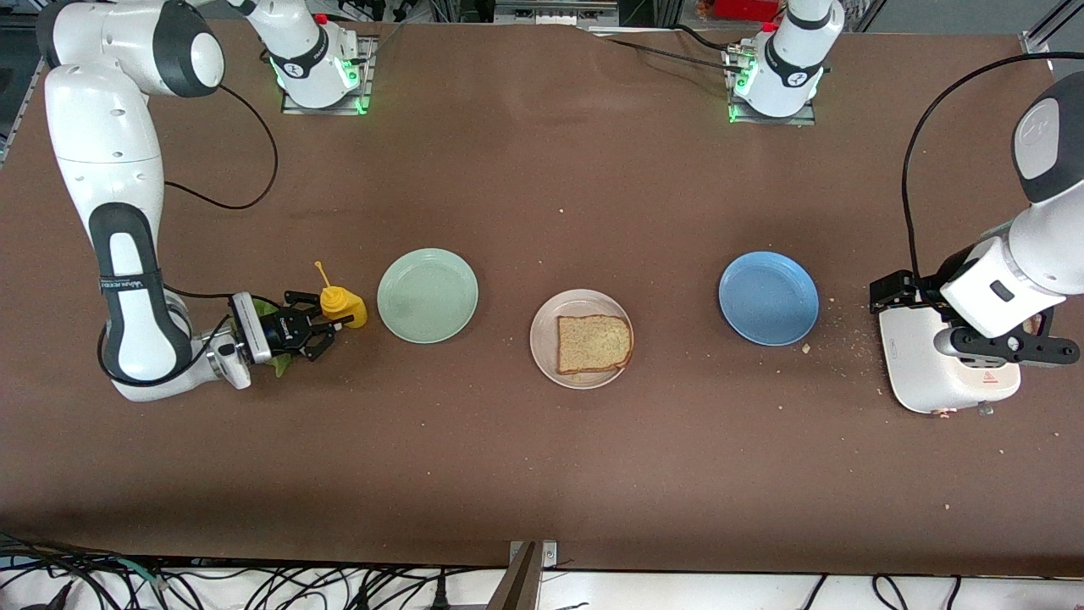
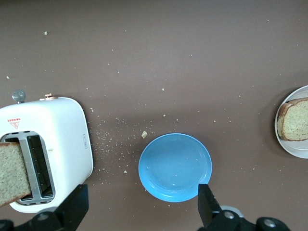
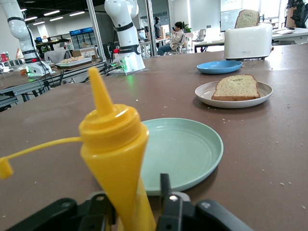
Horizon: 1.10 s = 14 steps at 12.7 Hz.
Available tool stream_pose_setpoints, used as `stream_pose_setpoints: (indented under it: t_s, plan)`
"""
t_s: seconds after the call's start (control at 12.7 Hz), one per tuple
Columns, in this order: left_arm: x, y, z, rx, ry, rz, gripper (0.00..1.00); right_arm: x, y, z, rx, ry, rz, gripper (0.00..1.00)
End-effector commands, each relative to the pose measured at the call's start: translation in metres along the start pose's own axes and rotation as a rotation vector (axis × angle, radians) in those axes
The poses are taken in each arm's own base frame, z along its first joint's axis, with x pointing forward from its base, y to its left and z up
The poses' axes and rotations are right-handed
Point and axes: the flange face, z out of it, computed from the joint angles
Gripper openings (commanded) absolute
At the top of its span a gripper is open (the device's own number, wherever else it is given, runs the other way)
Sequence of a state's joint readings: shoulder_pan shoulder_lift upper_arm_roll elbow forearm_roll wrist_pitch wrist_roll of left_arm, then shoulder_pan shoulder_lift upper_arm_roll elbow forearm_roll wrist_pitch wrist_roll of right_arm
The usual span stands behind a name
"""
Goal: Make sandwich in beige plate with both arms
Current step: 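Release the mustard and move the right gripper to the lettuce leaf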
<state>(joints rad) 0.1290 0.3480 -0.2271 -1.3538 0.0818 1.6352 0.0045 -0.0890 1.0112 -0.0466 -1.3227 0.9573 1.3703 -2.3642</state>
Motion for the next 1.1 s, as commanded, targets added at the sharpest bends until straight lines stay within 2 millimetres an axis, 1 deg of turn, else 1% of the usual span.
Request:
stream_pose_setpoints:
  t_s: [0.0, 0.08, 0.16, 0.24, 0.31, 0.39, 0.55, 0.71, 0.79, 0.86, 0.94, 1.02]
  plan:
    - [0.005, -0.003, -0.005, 0.001, 0.015, -0.002, 1.0, 0.0, -0.001, -0.007, -0.005, 0.006, 0.016, 1.0]
    - [0.005, -0.003, -0.004, 0.001, 0.013, -0.002, 1.0, 0.001, -0.003, -0.012, -0.005, -0.008, 0.043, 1.0]
    - [0.007, -0.004, -0.005, 0.001, 0.027, -0.004, 1.0, 0.007, -0.001, -0.018, 0.0, -0.034, 0.059, 1.0]
    - [0.009, -0.005, -0.007, 0.002, 0.038, -0.004, 1.0, 0.02, -0.001, -0.031, 0.003, -0.093, 0.068, 1.0]
    - [0.011, -0.005, -0.007, -0.001, 0.039, -0.003, 1.0, 0.031, -0.005, -0.051, -0.012, -0.183, 0.099, 1.0]
    - [0.011, -0.005, -0.006, -0.001, 0.038, -0.005, 1.0, 0.047, -0.006, -0.067, -0.023, -0.275, 0.134, 1.0]
    - [0.011, -0.006, -0.006, -0.001, 0.038, -0.006, 1.0, 0.073, -0.01, -0.089, -0.045, -0.405, 0.228, 1.0]
    - [0.011, -0.006, -0.006, -0.001, 0.038, -0.006, 1.0, 0.096, -0.011, -0.11, -0.108, -0.509, 0.294, 1.0]
    - [0.011, -0.006, -0.006, -0.001, 0.039, -0.006, 1.0, 0.104, -0.015, -0.122, -0.133, -0.59, 0.363, 1.0]
    - [0.011, -0.01, -0.005, 0.0, 0.039, -0.011, 1.0, 0.115, -0.021, -0.13, -0.168, -0.647, 0.468, 1.0]
    - [0.011, -0.017, -0.005, 0.0, 0.039, -0.021, 1.0, 0.125, -0.025, -0.138, -0.216, -0.706, 0.566, 1.0]
    - [0.011, -0.019, -0.005, 0.0, 0.038, -0.026, 1.0, 0.14, -0.026, -0.147, -0.275, -0.777, 0.637, 1.0]
